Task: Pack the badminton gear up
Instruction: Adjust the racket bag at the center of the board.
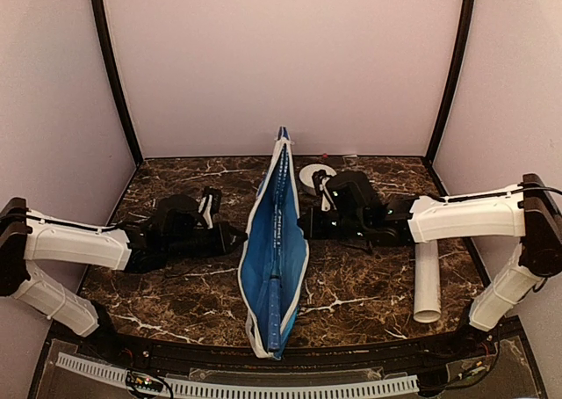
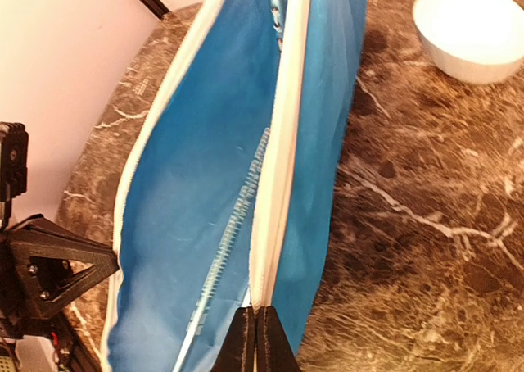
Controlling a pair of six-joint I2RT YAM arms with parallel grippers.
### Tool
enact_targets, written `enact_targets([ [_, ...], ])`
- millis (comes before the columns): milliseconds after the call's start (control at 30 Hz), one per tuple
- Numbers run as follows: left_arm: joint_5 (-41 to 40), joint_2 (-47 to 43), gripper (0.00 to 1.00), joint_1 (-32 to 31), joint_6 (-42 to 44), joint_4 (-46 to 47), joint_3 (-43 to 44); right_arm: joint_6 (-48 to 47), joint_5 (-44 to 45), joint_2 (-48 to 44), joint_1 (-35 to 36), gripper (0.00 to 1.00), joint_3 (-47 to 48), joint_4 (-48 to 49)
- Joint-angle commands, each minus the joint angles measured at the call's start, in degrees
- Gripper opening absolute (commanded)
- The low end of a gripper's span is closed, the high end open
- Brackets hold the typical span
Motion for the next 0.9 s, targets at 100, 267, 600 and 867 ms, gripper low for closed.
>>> enact_targets([
  [100, 5.8, 6.0, 0.00, 0.2, 1.4, 7.8, 1.6, 2.4, 0.3, -0.3, -0.2, 0.00, -4.5, 2.5],
  [267, 4.7, 4.7, 0.04, 0.2, 2.6, 5.2, 1.8, 2.5, 0.5, -2.8, -0.2, 0.00, -4.8, 3.0],
  [600, 3.4, 3.1, 0.79, -2.2, 5.4, -0.9, 4.0, 2.2, 1.1, -4.1, 0.5, 0.00, -4.1, 3.4],
  [867, -3.6, 2.2, 0.94, -6.5, 3.4, -11.4, 4.7, 2.8, 0.3, -2.1, 0.5, 0.00, -4.3, 4.4],
])
